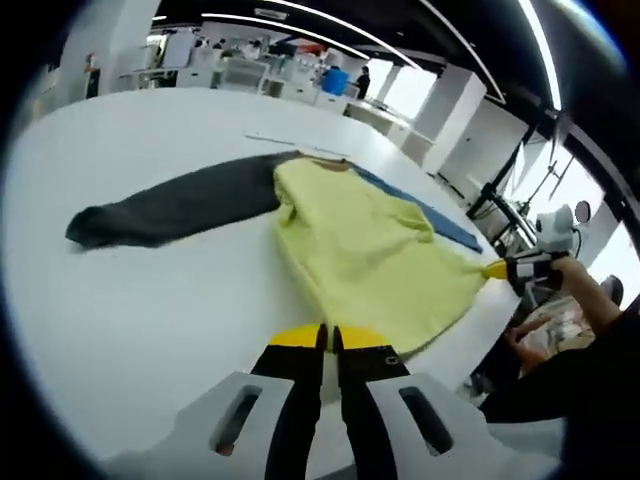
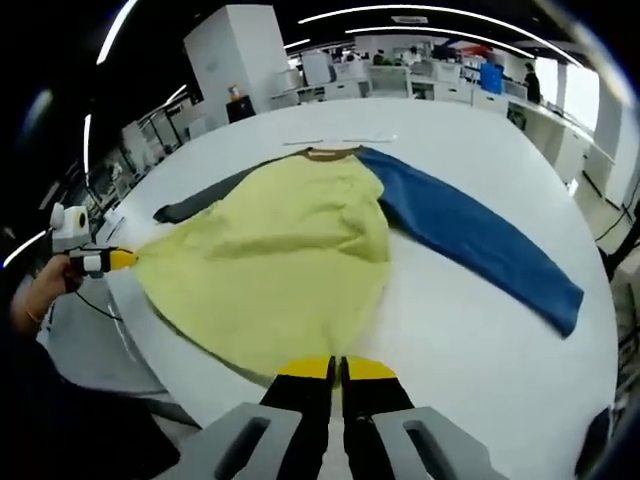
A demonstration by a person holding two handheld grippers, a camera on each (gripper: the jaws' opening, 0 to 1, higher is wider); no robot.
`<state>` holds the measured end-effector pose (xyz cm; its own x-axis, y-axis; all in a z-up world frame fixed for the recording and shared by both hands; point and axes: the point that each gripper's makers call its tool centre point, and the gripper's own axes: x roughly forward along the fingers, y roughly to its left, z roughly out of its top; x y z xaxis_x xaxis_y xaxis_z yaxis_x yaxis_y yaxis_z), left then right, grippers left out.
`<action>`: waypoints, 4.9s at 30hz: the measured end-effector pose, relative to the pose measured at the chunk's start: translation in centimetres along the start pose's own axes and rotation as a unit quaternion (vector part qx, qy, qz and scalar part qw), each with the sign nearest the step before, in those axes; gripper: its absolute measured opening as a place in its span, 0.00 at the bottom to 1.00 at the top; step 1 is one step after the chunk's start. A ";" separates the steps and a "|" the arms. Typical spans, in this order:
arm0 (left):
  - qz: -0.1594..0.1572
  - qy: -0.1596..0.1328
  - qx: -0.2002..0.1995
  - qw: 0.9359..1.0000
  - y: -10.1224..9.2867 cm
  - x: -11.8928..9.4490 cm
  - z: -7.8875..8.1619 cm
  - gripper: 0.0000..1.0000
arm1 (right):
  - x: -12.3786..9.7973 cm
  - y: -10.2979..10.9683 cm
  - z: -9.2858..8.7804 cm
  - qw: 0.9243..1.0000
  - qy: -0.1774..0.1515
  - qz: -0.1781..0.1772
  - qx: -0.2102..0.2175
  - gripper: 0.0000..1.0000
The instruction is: Fold the garment on the visible template until the final outline fits inside the template.
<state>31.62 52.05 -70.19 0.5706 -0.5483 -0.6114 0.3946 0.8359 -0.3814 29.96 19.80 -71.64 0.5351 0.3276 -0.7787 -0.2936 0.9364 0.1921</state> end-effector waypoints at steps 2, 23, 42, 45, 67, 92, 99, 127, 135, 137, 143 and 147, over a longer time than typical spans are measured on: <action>0.007 0.014 0.007 1.000 0.2 0.1 -0.9 0.02 | 0.1 0.1 -0.6 1.000 0.006 -0.001 0.000 0.00; 0.052 0.109 0.029 0.992 2.2 0.4 -6.8 0.01 | 0.8 -1.0 -5.3 0.998 0.065 -0.022 -0.003 0.00; 0.080 0.106 0.030 0.991 2.6 -0.2 -7.3 0.01 | 0.5 -0.2 -6.8 0.996 0.091 -0.009 -0.006 0.00; 0.083 0.104 0.035 0.991 2.6 -0.2 -7.2 0.01 | 0.6 -0.1 -6.9 0.996 0.092 -0.006 -0.012 0.00; 0.073 0.032 0.069 0.994 2.4 -0.4 -3.6 0.37 | 0.1 1.2 -3.8 0.997 -0.002 0.036 0.061 0.45; 0.013 -0.062 0.124 0.990 0.4 -1.1 1.2 0.84 | -1.0 -5.6 3.3 0.996 -0.080 -0.002 0.046 0.84; -0.010 -0.098 0.151 0.984 -1.0 -1.3 2.8 0.93 | -0.9 -9.2 4.0 0.993 -0.094 -0.029 0.070 0.88; -0.049 -0.105 0.175 0.978 -3.0 -0.9 3.1 0.99 | -2.1 -22.9 2.3 0.972 -0.082 -0.182 0.121 0.58; -0.052 -0.101 0.176 0.978 -3.0 -0.7 3.0 0.99 | -1.8 -23.9 1.0 0.969 -0.059 -0.193 0.145 0.42; -0.052 -0.101 0.175 0.978 -3.0 -0.7 3.1 0.99 | -1.9 -24.0 0.9 0.968 -0.056 -0.198 0.141 0.37; -0.059 -0.092 0.178 0.978 -3.3 -0.5 2.8 0.98 | -2.0 -24.5 0.4 0.968 -0.036 -0.216 0.126 0.23; -0.064 -0.090 0.176 0.978 -3.5 -0.3 2.5 0.98 | -2.0 -24.7 0.4 0.966 -0.034 -0.219 0.135 0.21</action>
<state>31.87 49.25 -66.92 0.6061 -0.6690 -0.4302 0.6758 0.7184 -0.1652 36.43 -3.99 -74.59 0.6146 -0.1087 -0.7813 0.1850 0.9827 0.0088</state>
